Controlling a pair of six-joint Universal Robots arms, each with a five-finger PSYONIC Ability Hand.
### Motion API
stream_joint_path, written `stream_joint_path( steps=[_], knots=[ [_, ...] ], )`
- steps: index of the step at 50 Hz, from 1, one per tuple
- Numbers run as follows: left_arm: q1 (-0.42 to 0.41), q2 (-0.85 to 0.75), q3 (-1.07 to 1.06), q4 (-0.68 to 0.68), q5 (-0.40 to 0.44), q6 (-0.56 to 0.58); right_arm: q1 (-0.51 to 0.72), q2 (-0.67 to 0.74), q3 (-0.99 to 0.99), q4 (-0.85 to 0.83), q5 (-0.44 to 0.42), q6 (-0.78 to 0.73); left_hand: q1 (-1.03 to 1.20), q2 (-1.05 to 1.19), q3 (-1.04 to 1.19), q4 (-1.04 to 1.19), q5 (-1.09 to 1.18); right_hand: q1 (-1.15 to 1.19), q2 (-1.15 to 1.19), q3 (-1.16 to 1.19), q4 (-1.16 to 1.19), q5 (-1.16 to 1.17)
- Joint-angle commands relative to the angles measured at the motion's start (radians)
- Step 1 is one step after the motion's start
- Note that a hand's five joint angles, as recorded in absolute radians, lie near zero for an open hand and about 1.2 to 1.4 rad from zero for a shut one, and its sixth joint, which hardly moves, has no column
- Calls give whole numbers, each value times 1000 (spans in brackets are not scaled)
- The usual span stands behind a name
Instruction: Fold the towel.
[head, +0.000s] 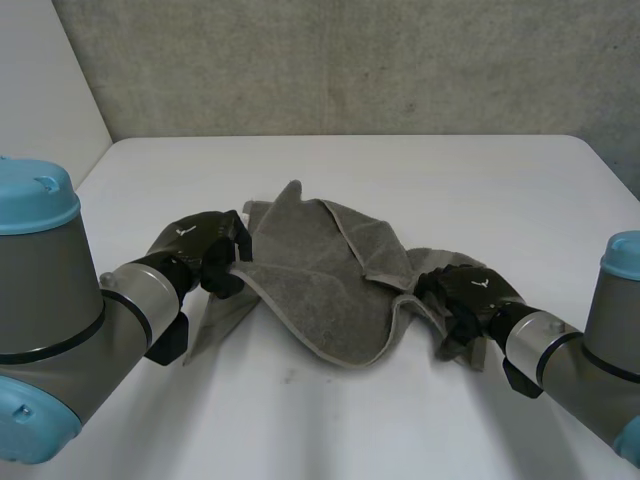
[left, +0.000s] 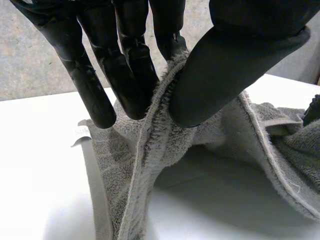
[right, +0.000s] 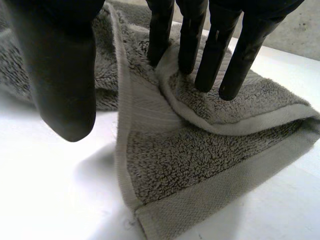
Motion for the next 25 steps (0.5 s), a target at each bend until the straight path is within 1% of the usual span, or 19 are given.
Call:
stream_joint_path(
  steps=[1,2,4,5,6,7,10,11,12,13,15,16,17,18,20,21,23,24,25],
  knots=[
    [0,0,-1,-1,0,1,22,44,-32,-63,49,0,201,179,179,177,188,235,233,236,232,225],
    [0,0,-1,-1,0,1,23,44,-32,-63,49,0,201,179,179,177,188,237,234,237,234,226],
    [3,0,-1,-1,-1,-1,33,36,-46,-86,115,0,201,179,179,177,188,648,646,649,645,638],
    [3,0,-1,-1,-1,-1,33,36,-46,-86,115,0,201,179,179,177,188,650,648,651,648,640],
    [6,0,-1,-1,-1,-1,35,29,-53,-95,149,0,201,179,179,177,188,877,874,878,874,867],
    [8,2,-1,-3,-1,-1,36,15,-66,-95,169,-2,201,179,179,177,188,902,899,902,899,891],
    [11,2,1,-3,-1,1,43,-7,-79,-91,186,0,201,179,179,177,188,902,899,902,899,892],
    [12,6,5,-4,0,1,46,-38,-93,-88,193,0,201,179,179,177,188,902,899,902,899,892],
    [12,18,13,-12,0,2,47,-80,-105,-86,193,-2,201,179,179,177,188,902,899,902,899,892],
    [12,18,13,-12,0,2,47,-80,-106,-86,193,-2,201,179,179,177,188,902,899,902,899,892],
    [18,72,30,-38,0,4,44,-172,-139,-59,187,-12,201,179,179,177,188,902,899,902,899,892],
    [18,72,30,-38,0,4,44,-172,-139,-59,187,-12,201,179,179,177,188,902,899,902,899,892],
    [27,110,51,-56,0,4,40,-222,-176,-18,184,-21,201,179,179,177,188,902,899,902,899,892],
    [28,110,51,-57,0,4,39,-223,-176,-17,184,-22,201,179,179,177,188,902,899,902,899,892],
    [57,184,111,-110,2,16,32,-317,-291,140,175,-49,201,179,179,177,188,902,899,902,899,892],
    [57,184,111,-110,2,16,32,-318,-291,141,175,-49,201,179,179,177,188,902,899,902,899,892],
    [95,251,200,-177,2,56,30,-373,-447,327,149,-101,201,179,179,177,188,902,899,902,899,892],
    [95,252,200,-178,2,56,30,-373,-448,328,149,-101,201,179,179,177,188,902,899,902,899,892],
    [112,276,252,-211,2,83,26,-381,-528,411,129,-130,201,179,179,177,188,902,899,902,899,892]
  ],
)
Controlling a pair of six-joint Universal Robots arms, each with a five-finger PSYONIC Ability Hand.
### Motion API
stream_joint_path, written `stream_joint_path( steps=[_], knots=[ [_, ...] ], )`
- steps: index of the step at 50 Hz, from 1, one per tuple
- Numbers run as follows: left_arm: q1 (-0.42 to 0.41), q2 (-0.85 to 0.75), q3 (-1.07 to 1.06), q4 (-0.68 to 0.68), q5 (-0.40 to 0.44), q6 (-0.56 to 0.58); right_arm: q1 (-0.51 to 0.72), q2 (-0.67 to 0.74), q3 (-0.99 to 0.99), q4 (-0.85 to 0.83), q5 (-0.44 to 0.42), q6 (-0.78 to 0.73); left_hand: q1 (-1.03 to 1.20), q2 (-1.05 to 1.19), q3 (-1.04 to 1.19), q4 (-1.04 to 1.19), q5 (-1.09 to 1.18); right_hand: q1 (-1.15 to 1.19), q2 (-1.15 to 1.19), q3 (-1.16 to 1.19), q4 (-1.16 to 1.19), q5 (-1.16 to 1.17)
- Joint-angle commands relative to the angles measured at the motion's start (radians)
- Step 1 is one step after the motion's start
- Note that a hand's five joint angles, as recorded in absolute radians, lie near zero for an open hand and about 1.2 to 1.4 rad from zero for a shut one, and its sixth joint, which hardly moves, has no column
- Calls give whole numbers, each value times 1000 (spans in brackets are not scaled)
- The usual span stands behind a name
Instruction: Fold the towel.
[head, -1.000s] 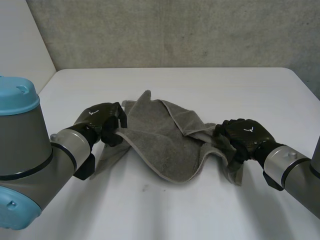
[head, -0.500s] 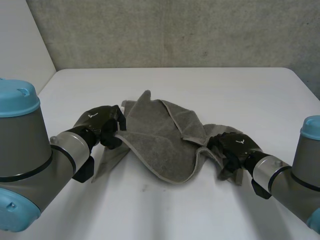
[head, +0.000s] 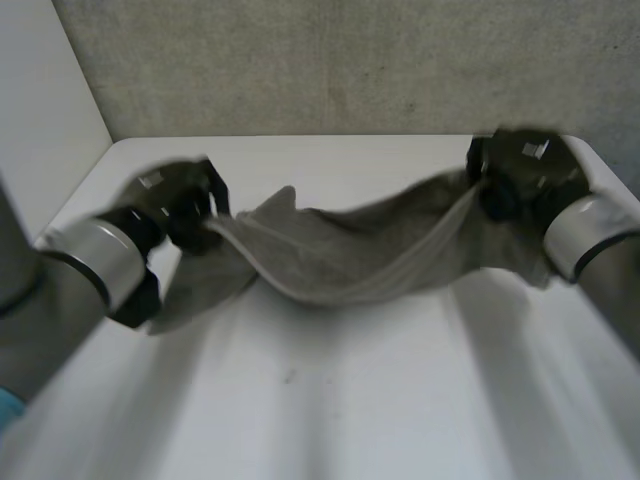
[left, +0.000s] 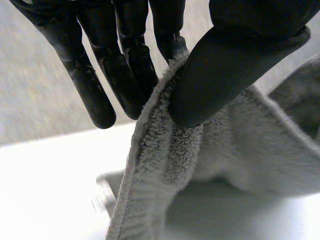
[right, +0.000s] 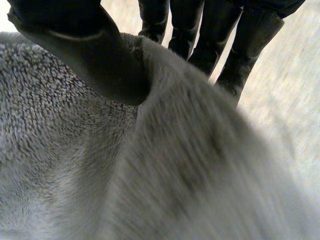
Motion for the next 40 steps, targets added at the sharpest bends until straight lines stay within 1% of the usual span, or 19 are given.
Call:
stream_joint_path(
  steps=[1,4,6,7,9,14,20,25,26,28,31,33,34,35,36,37,38,39,40],
  knots=[
    [85,151,221,-160,5,99,-17,-120,-367,418,-72,-125,201,178,179,177,188,53,84,59,56,64],
    [95,159,278,-194,12,130,-23,-123,-444,482,-80,-158,201,178,179,177,188,53,84,59,56,64],
    [109,157,385,-258,28,193,-23,-114,-600,583,-76,-214,201,178,179,177,188,53,84,59,56,64],
    [109,157,386,-259,28,193,-23,-114,-601,583,-76,-215,201,178,179,177,188,53,84,59,56,64],
    [125,148,473,-320,42,237,-24,-76,-732,675,-76,-241,201,178,179,177,188,53,84,59,56,64],
    [148,95,544,-401,50,291,-26,-1,-851,793,-85,-254,201,178,179,177,188,53,84,59,56,64],
    [149,-10,558,-446,50,326,-23,78,-837,833,-86,-294,201,178,179,177,188,53,84,59,56,64],
    [134,-199,538,-449,51,328,-10,215,-771,818,-80,-322,201,178,179,177,188,53,84,59,56,64],
    [134,-200,538,-449,51,328,-10,216,-771,818,-80,-322,201,178,179,177,188,53,84,59,56,64],
    [131,-305,571,-435,50,326,-7,318,-796,746,-79,-313,201,178,179,177,188,53,84,59,56,64],
    [132,-357,624,-409,48,325,2,366,-831,681,-77,-305,201,178,179,177,188,53,84,59,56,64],
    [132,-441,770,-324,44,316,19,438,-907,509,-71,-288,201,178,179,177,188,53,84,59,56,64],
    [132,-441,771,-323,44,316,19,438,-908,508,-71,-288,201,178,179,177,188,53,84,59,56,64],
    [131,-464,847,-279,42,313,20,455,-927,402,-70,-272,201,178,179,177,188,53,84,59,56,64],
    [131,-473,919,-232,39,300,22,458,-932,285,-70,-246,201,178,179,177,188,53,84,59,56,64],
    [131,-473,920,-231,39,300,22,458,-932,284,-70,-245,201,178,179,177,188,53,84,59,56,64],
    [132,-475,974,-176,33,279,19,454,-926,166,-65,-207,201,178,179,177,188,53,84,59,56,64],
    [132,-475,975,-176,33,279,19,453,-926,164,-65,-207,201,178,179,177,188,53,84,59,56,64],
    [132,-467,1008,-124,28,247,16,438,-909,58,-56,-164,201,178,179,177,188,53,84,59,56,64]
  ],
)
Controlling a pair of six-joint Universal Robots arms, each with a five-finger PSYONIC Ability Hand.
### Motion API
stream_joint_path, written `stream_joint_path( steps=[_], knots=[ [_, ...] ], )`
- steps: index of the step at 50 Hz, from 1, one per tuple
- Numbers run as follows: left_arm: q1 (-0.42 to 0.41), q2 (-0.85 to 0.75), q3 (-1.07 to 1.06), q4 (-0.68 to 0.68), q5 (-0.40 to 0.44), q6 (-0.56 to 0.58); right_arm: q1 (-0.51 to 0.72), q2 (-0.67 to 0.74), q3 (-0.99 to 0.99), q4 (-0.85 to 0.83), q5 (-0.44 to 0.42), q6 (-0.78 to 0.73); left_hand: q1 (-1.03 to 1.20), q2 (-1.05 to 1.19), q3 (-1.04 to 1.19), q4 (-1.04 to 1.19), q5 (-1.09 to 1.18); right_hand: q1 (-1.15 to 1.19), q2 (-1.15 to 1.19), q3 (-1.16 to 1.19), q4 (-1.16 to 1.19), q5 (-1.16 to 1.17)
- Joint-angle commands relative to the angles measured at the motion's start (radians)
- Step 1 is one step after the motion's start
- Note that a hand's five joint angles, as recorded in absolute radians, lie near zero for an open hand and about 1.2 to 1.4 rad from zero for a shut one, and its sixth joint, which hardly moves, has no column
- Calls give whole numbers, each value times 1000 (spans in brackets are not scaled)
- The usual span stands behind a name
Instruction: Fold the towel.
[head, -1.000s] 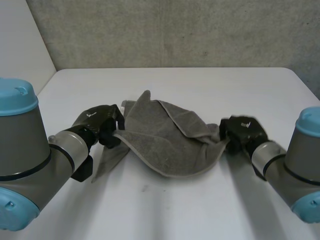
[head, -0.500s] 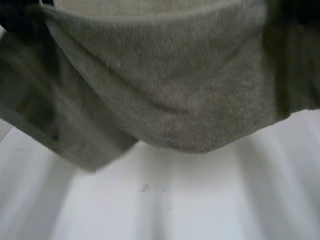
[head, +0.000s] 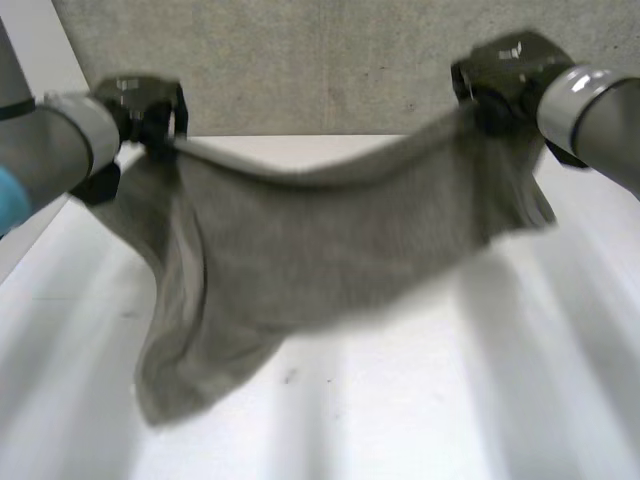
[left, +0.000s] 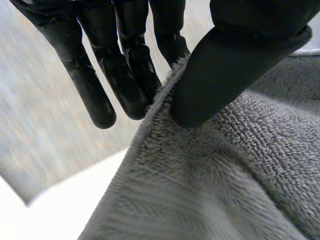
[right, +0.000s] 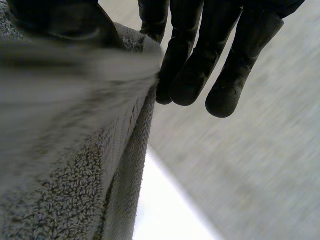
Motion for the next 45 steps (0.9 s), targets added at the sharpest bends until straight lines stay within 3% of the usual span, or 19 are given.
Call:
stream_joint_path(
  steps=[1,4,7,9,15,17,24,33,34,35,37,45],
  knots=[
    [3,-15,234,229,-19,-103,-2,-18,3,-508,27,159,201,178,179,177,188,47,84,59,53,50],
    [3,41,211,261,-24,-182,-8,-93,73,-594,41,222,201,178,179,177,188,47,84,59,53,50],
    [4,66,172,252,-19,-219,-6,-113,105,-593,42,241,201,178,179,177,188,47,84,59,53,50],
    [9,106,33,234,-13,-265,-3,-122,169,-532,38,241,201,178,179,177,188,47,84,59,53,50],
    [1,160,-248,231,-5,-273,3,-105,284,-373,18,205,201,178,179,177,188,47,84,59,53,50],
    [0,167,-428,255,1,-273,6,-70,391,-338,5,144,201,178,179,177,188,47,84,59,53,50],
    [-20,114,-738,408,1,-271,6,26,609,-424,-38,20,201,178,179,177,188,47,84,59,53,50],
    [-23,94,-860,489,1,-262,-21,94,772,-487,-32,-51,201,178,179,177,188,47,84,59,53,50],
    [-22,100,-865,489,1,-259,-34,82,787,-485,-28,-46,201,178,179,177,188,-118,-80,-106,-112,-114],
    [-22,100,-865,489,1,-259,-34,82,787,-485,-28,-46,201,178,179,177,188,-120,-82,-107,-114,-116],
    [-23,117,-868,490,1,-259,-43,38,813,-489,-24,-40,201,178,179,177,188,-672,-635,-660,-666,-669],
    [-31,155,-872,487,-2,-259,-84,-64,899,-495,-7,9,201,178,179,177,188,-689,-652,-677,-683,-686]
  ],
)
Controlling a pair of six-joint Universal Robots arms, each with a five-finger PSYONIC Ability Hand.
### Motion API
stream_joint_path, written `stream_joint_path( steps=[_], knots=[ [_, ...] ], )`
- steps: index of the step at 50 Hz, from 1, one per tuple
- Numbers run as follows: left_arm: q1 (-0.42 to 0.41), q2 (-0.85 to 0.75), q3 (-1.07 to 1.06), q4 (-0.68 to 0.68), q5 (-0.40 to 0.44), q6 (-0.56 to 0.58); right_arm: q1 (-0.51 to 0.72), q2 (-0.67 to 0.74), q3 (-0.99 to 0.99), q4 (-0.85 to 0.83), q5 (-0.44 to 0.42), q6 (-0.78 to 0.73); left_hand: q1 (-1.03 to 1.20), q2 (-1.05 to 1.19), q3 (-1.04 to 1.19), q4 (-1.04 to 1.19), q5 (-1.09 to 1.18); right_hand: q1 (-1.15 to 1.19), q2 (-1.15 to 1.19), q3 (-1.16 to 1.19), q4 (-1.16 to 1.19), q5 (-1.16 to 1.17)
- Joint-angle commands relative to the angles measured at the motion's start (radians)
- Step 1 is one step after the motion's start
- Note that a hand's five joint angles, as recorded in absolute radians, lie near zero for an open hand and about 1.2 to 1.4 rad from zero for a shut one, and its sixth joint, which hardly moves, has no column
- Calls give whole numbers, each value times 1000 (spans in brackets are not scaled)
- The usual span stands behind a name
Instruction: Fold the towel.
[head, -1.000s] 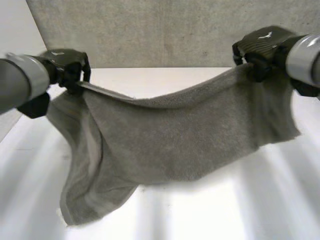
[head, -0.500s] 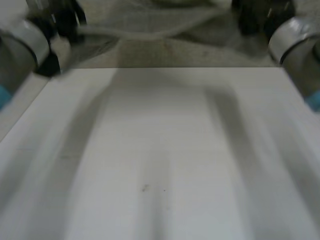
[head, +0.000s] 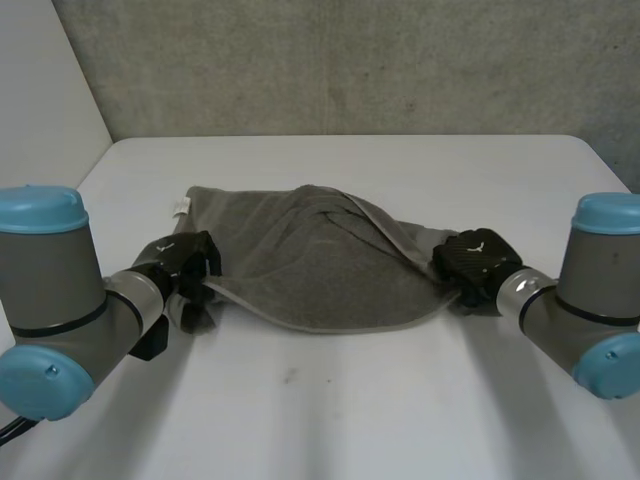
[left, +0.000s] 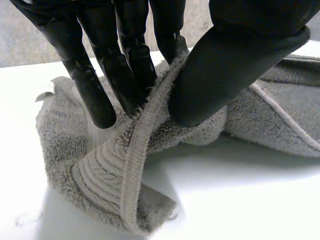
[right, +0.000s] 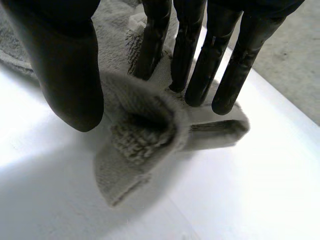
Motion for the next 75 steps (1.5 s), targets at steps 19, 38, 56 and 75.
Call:
stream_joint_path(
  steps=[19,38,56,75],
  knots=[
    [6,78,-34,-2,1,-2,-138,-141,190,-91,21,147,201,178,178,177,188,116,110,122,123,150],
    [17,75,-39,-3,2,-2,-198,-211,167,-73,124,201,201,178,178,177,188,-525,-531,-520,-518,-491],
    [17,75,-46,-2,2,-3,-215,-219,72,137,122,204,201,178,178,177,188,-525,-531,-520,-518,-491],
    [17,77,-48,-3,2,-3,-273,-302,118,114,44,242,201,178,178,177,188,-525,-531,-520,-518,-491]
  ],
)
